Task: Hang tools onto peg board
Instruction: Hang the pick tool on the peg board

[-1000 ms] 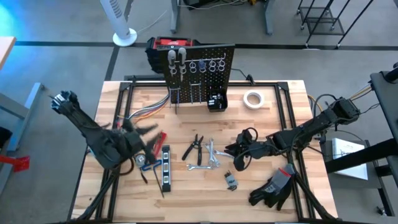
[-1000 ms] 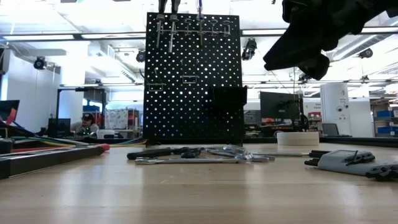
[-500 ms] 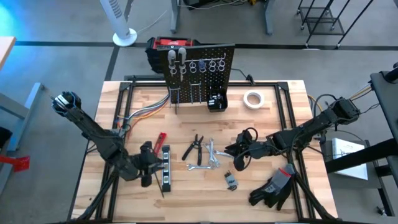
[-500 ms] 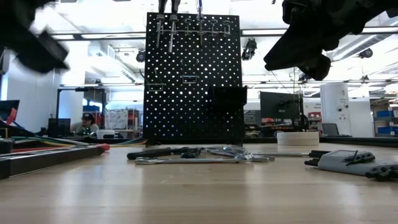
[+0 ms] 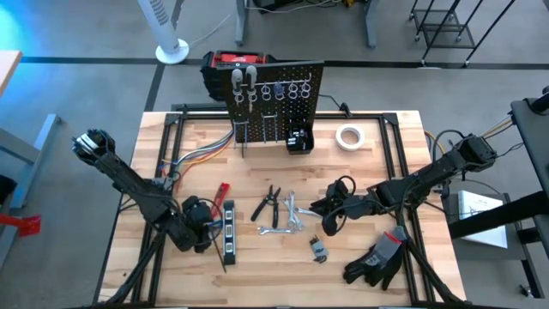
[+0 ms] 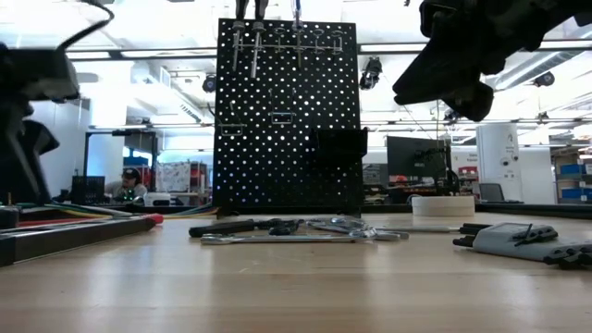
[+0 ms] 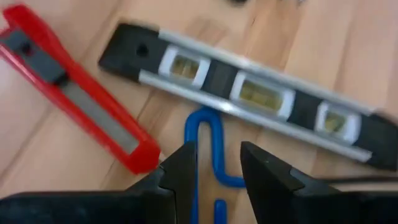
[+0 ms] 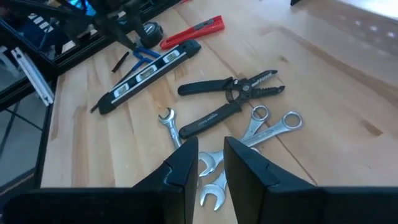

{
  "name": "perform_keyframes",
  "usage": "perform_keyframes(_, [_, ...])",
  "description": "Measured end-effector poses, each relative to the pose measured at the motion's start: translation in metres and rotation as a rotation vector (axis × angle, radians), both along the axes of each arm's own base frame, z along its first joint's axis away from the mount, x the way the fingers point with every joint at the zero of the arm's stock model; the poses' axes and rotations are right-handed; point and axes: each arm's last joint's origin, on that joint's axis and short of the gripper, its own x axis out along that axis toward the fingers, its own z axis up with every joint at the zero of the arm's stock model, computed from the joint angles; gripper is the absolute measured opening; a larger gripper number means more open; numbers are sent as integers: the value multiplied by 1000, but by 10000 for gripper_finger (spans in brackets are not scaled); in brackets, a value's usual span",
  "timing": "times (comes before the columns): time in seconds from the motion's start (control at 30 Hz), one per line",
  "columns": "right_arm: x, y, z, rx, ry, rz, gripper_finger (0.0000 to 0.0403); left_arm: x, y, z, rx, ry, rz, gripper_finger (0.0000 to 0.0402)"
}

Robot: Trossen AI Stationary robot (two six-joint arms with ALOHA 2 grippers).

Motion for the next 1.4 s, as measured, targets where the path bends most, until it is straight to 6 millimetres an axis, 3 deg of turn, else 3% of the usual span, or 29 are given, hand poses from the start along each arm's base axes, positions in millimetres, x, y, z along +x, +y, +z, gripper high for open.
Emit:
perform_keyframes(0.33, [0,0,0,7,4,10,65,3,-4,-24,78,164,-14,116])
perform_keyframes(0.97, [0,0,0,24,2,2,55,-3,3,-29,217,335,-28,113])
perform_keyframes(1.07, [0,0,0,24,2,2,56,-2,2,-32,228,337,-27,88])
perform_keyframes(1.2, [0,0,0,25,2,2,63,2,-1,-29,232,337,-49,19])
perform_keyframes(1.4, [0,0,0,24,2,2,58,12,-9,-16,282,336,-118,6])
